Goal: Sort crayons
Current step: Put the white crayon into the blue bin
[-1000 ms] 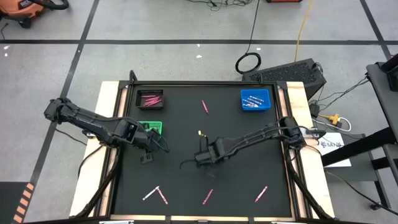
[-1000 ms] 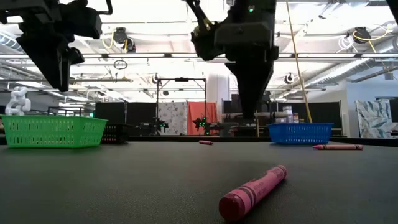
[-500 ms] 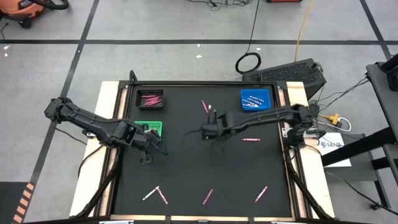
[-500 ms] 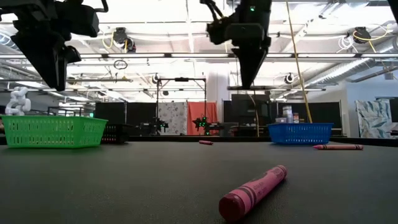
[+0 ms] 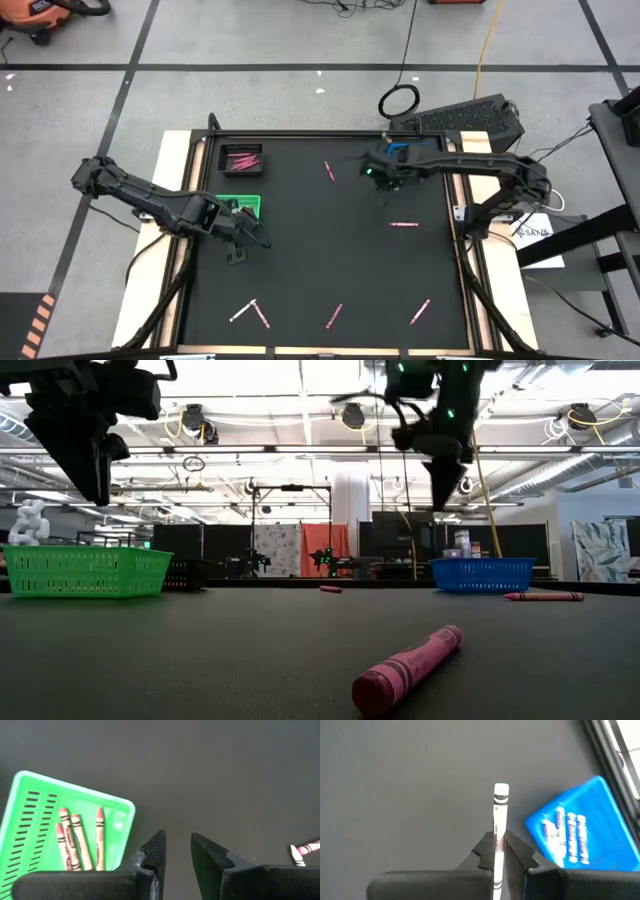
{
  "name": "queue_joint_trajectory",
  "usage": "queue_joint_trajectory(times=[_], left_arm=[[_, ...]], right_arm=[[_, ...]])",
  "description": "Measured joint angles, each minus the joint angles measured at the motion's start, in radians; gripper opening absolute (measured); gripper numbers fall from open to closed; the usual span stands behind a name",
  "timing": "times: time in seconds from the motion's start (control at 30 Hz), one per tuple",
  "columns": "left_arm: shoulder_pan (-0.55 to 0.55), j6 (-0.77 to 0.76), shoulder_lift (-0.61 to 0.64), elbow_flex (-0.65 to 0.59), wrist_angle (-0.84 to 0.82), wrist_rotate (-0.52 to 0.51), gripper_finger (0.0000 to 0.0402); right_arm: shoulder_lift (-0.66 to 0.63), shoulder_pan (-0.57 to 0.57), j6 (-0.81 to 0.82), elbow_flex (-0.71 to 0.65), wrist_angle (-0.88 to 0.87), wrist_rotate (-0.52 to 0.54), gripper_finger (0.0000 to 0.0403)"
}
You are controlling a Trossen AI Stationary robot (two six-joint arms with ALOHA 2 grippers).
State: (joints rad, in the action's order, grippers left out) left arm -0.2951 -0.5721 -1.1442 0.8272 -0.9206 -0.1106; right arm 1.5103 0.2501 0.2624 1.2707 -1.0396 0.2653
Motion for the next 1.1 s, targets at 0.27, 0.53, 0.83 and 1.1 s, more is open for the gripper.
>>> queue_joint_trajectory(times=[0.27,0.53,0.83,1.1], left_arm=[[0.0,-0.051,0.0,0.0,0.004,-0.063,0.0087],[0.017,-0.01,0.0,0.0,0.084,-0.124,0.0087],[0.145,0.146,0.0,0.0,0.252,-0.127,0.0087],[0.309,0.295,-0.058,0.0,0.408,-0.088,0.0087]], right_arm=[[-0.062,0.229,-0.191,-0.166,0.12,-0.003,0.0004],[-0.062,0.439,-0.373,-0.244,0.275,-0.018,0.0004],[-0.062,0.579,-0.468,-0.25,0.352,-0.115,0.0004],[-0.019,0.633,-0.54,-0.25,0.363,-0.191,0.0004]])
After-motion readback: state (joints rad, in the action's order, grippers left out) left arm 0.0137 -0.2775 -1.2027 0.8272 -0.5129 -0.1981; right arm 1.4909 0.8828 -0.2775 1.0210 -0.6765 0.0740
